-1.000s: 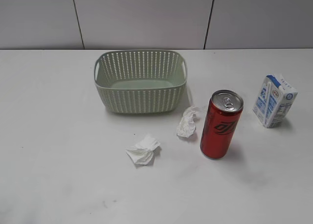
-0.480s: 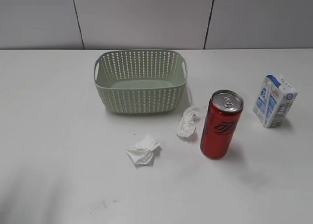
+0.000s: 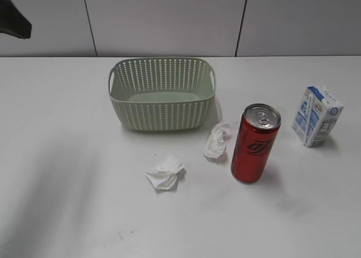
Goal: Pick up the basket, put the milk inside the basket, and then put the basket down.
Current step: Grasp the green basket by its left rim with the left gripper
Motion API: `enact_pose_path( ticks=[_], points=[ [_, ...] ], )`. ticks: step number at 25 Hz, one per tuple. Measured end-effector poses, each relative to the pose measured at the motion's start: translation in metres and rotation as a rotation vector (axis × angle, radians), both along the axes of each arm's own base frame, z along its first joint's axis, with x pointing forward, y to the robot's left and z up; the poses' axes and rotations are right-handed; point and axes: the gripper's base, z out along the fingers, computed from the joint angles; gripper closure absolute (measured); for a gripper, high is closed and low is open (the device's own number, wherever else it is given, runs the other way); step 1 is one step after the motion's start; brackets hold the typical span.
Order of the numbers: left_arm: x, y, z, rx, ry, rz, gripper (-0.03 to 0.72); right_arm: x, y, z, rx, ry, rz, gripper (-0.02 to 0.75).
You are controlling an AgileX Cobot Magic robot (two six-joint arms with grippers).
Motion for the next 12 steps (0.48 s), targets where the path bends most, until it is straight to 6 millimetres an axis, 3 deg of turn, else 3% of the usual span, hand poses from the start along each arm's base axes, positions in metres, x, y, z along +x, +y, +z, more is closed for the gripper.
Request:
enact_pose_path(
  ticks=[5,12],
  points=[
    [0.044,-0.012,-0.007,0.013,0.089,-0.034,0.117,0.000,0.000,0.000,0.000,0.000,0.000,0.218],
    [0.083,-0.050,-0.024,0.088,0.139,-0.092,0.117,0.000,0.000,0.000,0.000,0.000,0.000,0.218]
  ],
)
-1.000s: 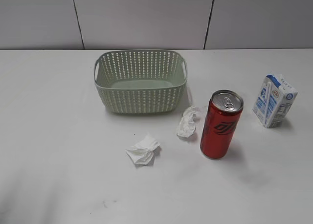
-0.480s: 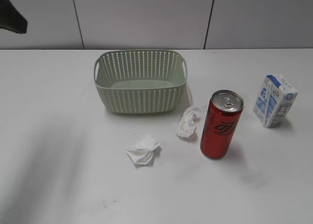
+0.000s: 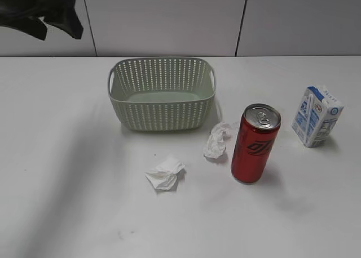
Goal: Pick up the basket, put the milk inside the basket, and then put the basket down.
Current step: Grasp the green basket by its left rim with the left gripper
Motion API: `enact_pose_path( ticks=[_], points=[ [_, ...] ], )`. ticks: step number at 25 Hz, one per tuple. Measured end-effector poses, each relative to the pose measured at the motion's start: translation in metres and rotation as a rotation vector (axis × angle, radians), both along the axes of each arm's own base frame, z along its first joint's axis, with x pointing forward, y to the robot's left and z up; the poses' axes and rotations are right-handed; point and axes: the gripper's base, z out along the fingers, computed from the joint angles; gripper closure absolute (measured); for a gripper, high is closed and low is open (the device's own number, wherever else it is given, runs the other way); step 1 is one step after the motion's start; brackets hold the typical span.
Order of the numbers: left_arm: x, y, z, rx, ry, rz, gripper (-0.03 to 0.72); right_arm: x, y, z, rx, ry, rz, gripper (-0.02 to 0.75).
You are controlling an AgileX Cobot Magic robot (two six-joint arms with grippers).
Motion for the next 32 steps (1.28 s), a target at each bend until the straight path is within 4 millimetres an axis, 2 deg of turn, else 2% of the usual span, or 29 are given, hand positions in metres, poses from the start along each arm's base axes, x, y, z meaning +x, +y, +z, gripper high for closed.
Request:
enact_pose_path(
  ticks=[5,9,18,32],
  points=[
    [0.020,-0.029,-0.022,0.045,0.080,-0.023,0.117,0.000,0.000,0.000,0.000,0.000,0.000,0.218],
    [0.036,-0.043,-0.043,0.046,0.146,-0.004,0.117,0.000,0.000,0.000,0.000,0.000,0.000,0.218],
    [0.060,-0.052,-0.087,0.064,0.287,0.075,0.117,0.000,0.000,0.000,0.000,0.000,0.000,0.218],
    [0.090,-0.061,-0.134,0.078,0.349,0.141,0.167,0.000,0.000,0.000,0.000,0.000,0.000,0.218]
  ],
)
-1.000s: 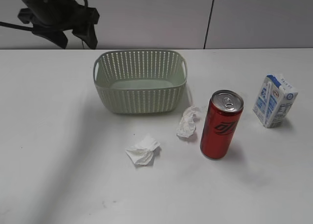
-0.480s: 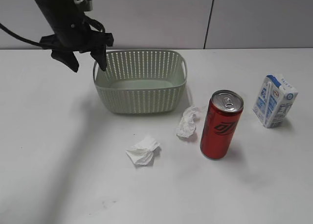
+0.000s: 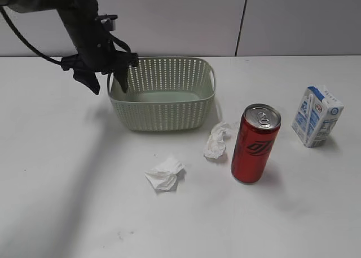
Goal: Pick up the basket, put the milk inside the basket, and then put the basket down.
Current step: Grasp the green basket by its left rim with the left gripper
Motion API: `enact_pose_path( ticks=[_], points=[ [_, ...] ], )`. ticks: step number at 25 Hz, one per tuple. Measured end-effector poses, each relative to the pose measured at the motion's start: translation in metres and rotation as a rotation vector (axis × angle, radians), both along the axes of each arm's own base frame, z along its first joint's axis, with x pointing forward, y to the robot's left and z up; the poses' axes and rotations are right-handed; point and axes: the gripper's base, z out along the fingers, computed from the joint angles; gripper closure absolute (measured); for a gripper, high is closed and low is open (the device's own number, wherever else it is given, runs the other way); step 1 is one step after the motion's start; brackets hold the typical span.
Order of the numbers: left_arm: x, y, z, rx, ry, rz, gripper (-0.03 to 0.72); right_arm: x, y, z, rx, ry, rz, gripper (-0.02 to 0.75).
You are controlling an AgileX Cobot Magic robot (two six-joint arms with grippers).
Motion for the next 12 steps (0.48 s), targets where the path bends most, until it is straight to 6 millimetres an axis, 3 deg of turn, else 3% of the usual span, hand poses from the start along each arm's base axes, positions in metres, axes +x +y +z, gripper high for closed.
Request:
enact_pose_path(
  ticks=[7,12],
  points=[
    [0.007,-0.003,-0.014,0.006,0.025,0.012,0.176,0.000,0.000,0.000,0.000,0.000,0.000,0.218],
    [0.007,-0.003,-0.019,0.011,0.041,0.014,0.232,0.000,0.000,0.000,0.000,0.000,0.000,0.218]
  ],
)
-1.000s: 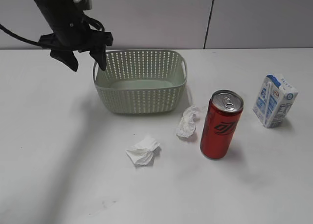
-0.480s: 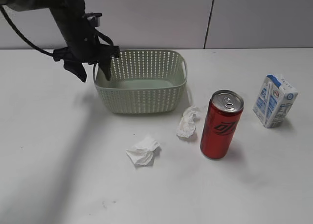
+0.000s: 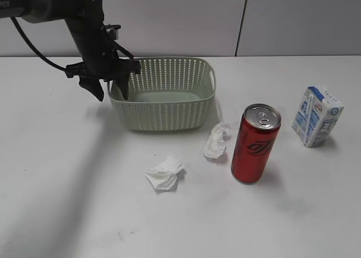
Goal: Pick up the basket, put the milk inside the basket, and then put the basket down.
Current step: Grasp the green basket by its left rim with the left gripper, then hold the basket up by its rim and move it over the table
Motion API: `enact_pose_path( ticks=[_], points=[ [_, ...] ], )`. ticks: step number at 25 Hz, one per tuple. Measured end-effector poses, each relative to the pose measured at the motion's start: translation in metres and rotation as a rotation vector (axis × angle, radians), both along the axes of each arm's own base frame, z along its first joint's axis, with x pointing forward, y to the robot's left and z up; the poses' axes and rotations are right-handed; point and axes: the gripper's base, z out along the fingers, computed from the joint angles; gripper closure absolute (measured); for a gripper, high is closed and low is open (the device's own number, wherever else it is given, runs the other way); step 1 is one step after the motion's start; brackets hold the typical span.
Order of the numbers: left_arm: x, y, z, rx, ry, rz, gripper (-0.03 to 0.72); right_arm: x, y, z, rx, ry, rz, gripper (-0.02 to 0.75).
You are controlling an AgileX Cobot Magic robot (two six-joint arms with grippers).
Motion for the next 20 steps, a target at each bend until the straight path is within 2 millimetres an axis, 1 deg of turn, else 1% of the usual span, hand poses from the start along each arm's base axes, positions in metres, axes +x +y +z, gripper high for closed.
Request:
enact_pose_path(
  ticks=[2,3,8,10,12,15,18,20],
  points=[
    [0.000,0.000,-0.001,-0.005,0.004,0.003,0.285,0.000,0.000,0.000,0.000,0.000,0.000,0.218],
    [0.000,-0.001,-0.001,-0.008,0.006,0.004,0.327,0.000,0.000,0.000,0.000,0.000,0.000,0.218],
    [-0.001,-0.007,0.000,-0.076,0.023,0.026,0.592,0.000,0.000,0.000,0.000,0.000,0.000,0.218],
    [-0.002,-0.009,0.000,-0.104,0.033,0.037,0.664,0.000,0.000,0.000,0.000,0.000,0.000,0.218],
    [-0.003,-0.011,0.001,-0.125,0.042,0.043,0.687,0.000,0.000,0.000,0.000,0.000,0.000,0.218],
    [-0.004,-0.012,0.012,-0.143,0.024,0.048,0.688,0.000,0.000,0.000,0.000,0.000,0.000,0.218],
    [-0.006,-0.009,0.032,-0.148,-0.008,0.071,0.688,0.000,0.000,0.000,0.000,0.000,0.000,0.218],
    [-0.009,-0.006,0.049,-0.155,-0.025,0.080,0.688,0.000,0.000,0.000,0.000,0.000,0.000,0.218]
  ],
)
